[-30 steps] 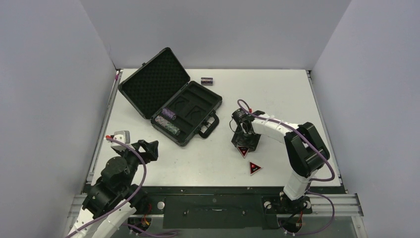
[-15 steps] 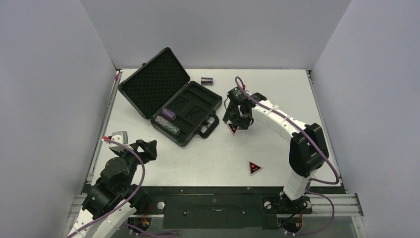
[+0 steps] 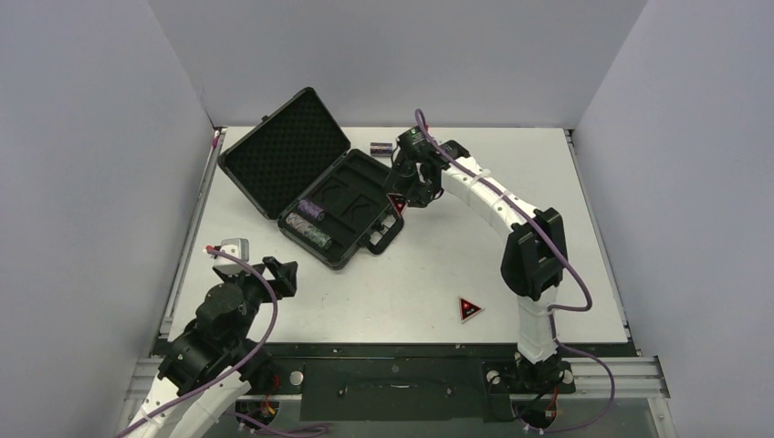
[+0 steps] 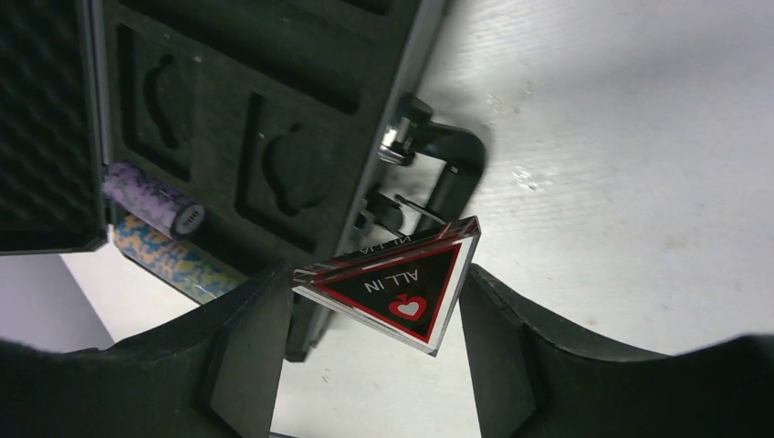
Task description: Pack up texas hold em set
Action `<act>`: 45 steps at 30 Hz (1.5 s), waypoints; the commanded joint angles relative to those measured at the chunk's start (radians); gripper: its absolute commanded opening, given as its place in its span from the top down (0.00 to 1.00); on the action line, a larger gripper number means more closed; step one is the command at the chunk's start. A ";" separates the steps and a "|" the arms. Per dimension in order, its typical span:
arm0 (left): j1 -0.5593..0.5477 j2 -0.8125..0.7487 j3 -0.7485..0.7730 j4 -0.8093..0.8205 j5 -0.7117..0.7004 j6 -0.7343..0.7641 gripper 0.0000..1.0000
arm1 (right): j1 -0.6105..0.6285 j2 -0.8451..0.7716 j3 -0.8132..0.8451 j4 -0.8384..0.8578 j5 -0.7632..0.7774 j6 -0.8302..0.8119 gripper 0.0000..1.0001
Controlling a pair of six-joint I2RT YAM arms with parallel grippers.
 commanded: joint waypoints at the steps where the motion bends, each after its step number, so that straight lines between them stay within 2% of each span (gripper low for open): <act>1: -0.002 -0.019 0.013 0.036 -0.010 0.008 0.24 | 0.015 0.074 0.126 0.062 -0.073 0.049 0.73; 5: -0.003 -0.057 -0.003 0.044 -0.035 0.011 0.24 | 0.032 0.166 0.252 0.067 -0.101 0.071 0.73; 13: -0.003 -0.041 -0.013 0.063 -0.001 0.028 0.24 | 0.057 0.276 0.331 0.122 -0.137 0.150 0.74; 29: -0.003 -0.024 -0.015 0.066 0.011 0.024 0.24 | 0.071 0.385 0.329 0.188 -0.135 0.246 0.74; 38: -0.003 -0.032 -0.017 0.060 0.000 0.020 0.24 | 0.071 0.349 0.239 0.052 -0.108 0.225 0.73; 45: -0.003 -0.036 -0.019 0.061 -0.002 0.020 0.24 | 0.071 0.329 0.203 -0.076 -0.061 0.142 0.73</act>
